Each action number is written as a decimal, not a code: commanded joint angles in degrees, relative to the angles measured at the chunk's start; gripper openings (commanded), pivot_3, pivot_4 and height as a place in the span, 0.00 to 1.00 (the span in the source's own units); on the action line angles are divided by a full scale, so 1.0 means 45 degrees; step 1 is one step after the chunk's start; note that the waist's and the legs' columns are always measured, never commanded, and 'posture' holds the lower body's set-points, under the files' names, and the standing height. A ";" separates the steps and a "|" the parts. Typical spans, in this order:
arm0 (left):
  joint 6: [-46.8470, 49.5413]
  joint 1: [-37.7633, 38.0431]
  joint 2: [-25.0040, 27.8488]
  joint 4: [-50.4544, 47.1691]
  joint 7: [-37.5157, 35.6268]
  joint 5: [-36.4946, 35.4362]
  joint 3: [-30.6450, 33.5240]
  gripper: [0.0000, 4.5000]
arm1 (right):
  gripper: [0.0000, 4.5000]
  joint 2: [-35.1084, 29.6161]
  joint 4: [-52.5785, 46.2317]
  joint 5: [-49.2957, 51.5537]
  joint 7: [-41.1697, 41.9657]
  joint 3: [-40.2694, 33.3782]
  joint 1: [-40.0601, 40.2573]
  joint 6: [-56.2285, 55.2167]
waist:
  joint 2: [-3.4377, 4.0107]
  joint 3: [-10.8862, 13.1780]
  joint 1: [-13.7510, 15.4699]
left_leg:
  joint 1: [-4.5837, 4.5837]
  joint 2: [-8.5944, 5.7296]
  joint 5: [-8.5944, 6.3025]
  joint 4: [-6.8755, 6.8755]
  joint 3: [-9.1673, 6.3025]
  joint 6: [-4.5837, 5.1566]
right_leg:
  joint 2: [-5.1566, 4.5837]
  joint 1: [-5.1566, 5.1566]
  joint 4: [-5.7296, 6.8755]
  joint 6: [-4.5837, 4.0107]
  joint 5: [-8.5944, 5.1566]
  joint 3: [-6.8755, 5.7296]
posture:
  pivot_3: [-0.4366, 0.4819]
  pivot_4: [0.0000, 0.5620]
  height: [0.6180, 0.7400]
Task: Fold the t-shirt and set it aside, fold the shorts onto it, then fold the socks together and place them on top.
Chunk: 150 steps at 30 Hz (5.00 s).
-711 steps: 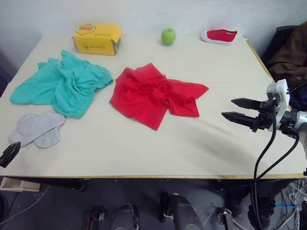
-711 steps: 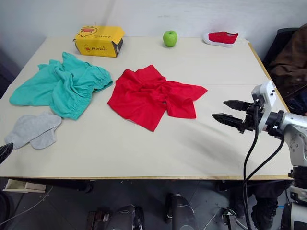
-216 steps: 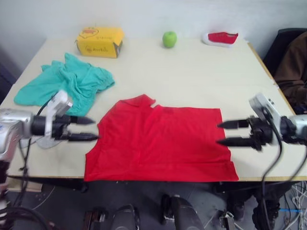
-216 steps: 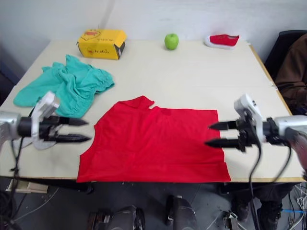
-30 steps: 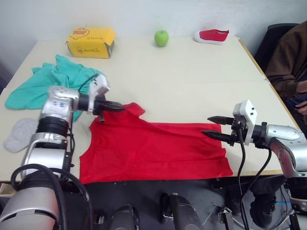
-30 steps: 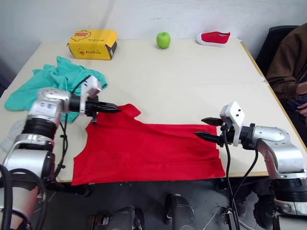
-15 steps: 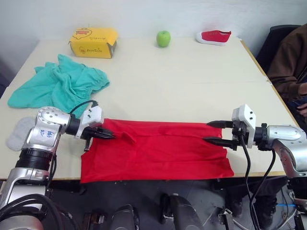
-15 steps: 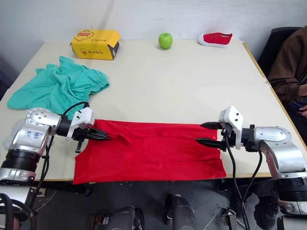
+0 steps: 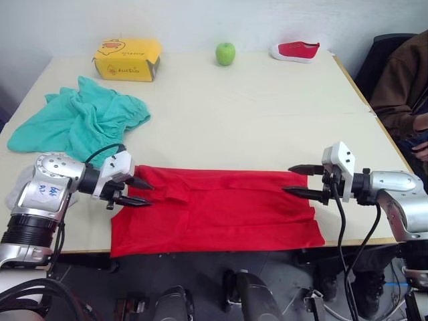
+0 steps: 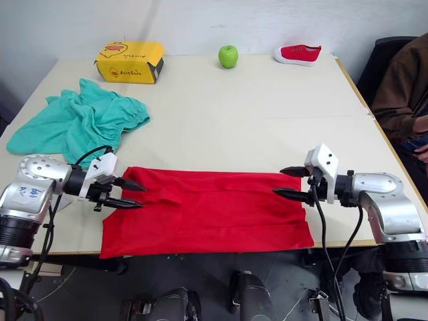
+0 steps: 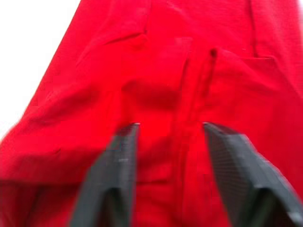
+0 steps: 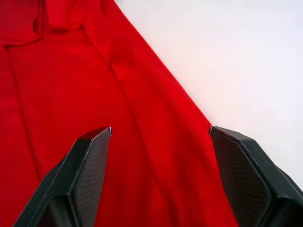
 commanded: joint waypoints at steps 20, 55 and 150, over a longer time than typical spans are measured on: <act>0.1151 -0.3027 -0.2690 0.3690 0.3043 0.1222 -0.1459 0.01 | 0.00 0.3274 0.0940 -0.1556 -0.3529 0.2291 -0.2310 0.1799 | 0.0005 0.0003 -0.0022 | -0.0022 0.0006 -0.0002 0.0009 -0.0002 -0.0009 | 0.0026 -0.0025 0.0039 -0.0008 -0.0004 0.0013 | 0.48 0.27 1.00; 0.0811 -0.4290 -0.2684 0.5853 0.3830 0.2095 -0.1830 0.01 | 0.00 0.1578 -0.1132 -0.1997 -0.4972 0.1510 0.0549 0.2680 | 0.0005 -0.0002 -0.0013 | -0.0001 0.0000 -0.0004 0.0002 0.0007 -0.0018 | 0.0031 -0.0020 0.0021 -0.0015 -0.0009 0.0032 | 0.48 0.27 1.00; -0.3421 -0.6266 -0.2703 0.8448 0.2692 0.1213 -0.0500 1.00 | 0.99 0.1597 -0.8245 -0.2234 -0.2925 -0.3796 0.0069 1.4510 | 0.0027 0.0037 0.0200 | -0.0224 -0.0005 -0.0001 0.0058 -0.0053 -0.0038 | 0.0037 -0.0225 0.0072 -0.0030 -0.0013 0.0049 | 0.48 0.27 1.00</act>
